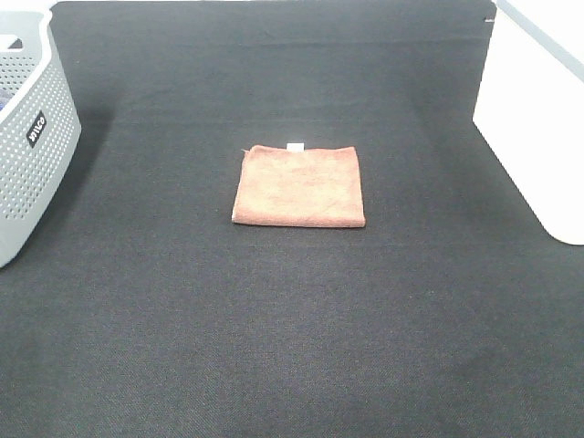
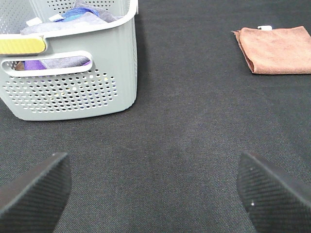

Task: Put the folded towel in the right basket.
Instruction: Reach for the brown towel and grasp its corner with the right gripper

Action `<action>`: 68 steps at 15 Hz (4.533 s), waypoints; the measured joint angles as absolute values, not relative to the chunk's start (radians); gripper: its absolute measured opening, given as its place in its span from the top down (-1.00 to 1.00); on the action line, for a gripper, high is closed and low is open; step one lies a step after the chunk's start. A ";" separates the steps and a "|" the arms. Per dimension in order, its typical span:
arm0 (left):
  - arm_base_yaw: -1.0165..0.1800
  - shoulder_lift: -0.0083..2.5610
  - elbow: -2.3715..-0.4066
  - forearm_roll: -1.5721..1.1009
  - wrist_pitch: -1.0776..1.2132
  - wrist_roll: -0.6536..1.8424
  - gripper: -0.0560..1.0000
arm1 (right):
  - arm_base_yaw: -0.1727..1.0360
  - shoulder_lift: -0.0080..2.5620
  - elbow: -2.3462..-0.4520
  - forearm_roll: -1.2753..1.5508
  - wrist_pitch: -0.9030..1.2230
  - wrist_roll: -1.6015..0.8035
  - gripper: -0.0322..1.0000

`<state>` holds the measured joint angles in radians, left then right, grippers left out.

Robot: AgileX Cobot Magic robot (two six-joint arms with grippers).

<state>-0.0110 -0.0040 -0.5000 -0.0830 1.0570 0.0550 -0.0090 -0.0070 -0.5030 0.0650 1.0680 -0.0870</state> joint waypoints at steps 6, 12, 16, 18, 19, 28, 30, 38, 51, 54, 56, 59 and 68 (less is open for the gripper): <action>-0.011 -0.004 -0.500 -0.083 1.057 0.055 -0.76 | -0.009 -0.007 -0.503 0.065 1.068 -0.087 -0.53; -0.011 -0.004 -0.500 -0.083 1.057 0.055 -0.76 | -0.009 -0.007 -0.503 0.065 1.068 -0.087 -0.53; -0.011 -0.004 -0.500 -0.083 1.057 0.055 -0.76 | -0.009 -0.007 -0.503 0.065 1.068 -0.087 -0.53; -0.011 -0.004 -0.500 -0.083 1.057 0.055 -0.76 | -0.009 -0.007 -0.503 0.065 1.068 -0.087 -0.53; -0.011 -0.004 -0.500 -0.083 1.057 0.055 -0.76 | -0.009 -0.007 -0.503 0.065 1.068 -0.087 -0.53; -0.011 -0.004 -0.500 -0.083 1.057 0.055 -0.76 | -0.009 -0.007 -0.503 0.065 1.068 -0.087 -0.53; -0.011 -0.004 -0.500 -0.083 1.057 0.055 -0.76 | -0.009 -0.007 -0.503 0.065 1.068 -0.087 -0.53; -0.011 -0.004 -0.500 -0.083 1.057 0.055 -0.76 | -0.009 0.001 -0.507 0.069 1.059 -0.066 -0.53; -0.011 -0.004 -0.500 -0.083 1.057 0.055 -0.76 | -0.009 1.081 -0.899 0.425 0.688 -0.288 -0.50; -0.011 -0.004 -0.500 -0.083 1.057 0.055 -0.76 | -0.009 1.288 -1.050 0.481 0.717 -0.301 -0.50; -0.011 -0.004 -0.500 -0.083 1.057 0.055 -0.76 | 0.040 1.416 -1.147 0.485 0.718 -0.301 -0.50; -0.011 -0.004 -0.500 -0.083 1.057 0.055 -0.76 | 0.179 1.558 -1.244 0.468 0.721 -0.301 -0.50; -0.011 -0.004 -0.500 -0.083 1.057 0.055 -0.76 | 0.224 2.106 -1.607 0.589 0.906 -0.270 -0.50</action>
<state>-0.0110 -0.0040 -0.5000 -0.0830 1.0570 0.0550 0.2240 2.1060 -1.6070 0.5890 0.9060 -0.2700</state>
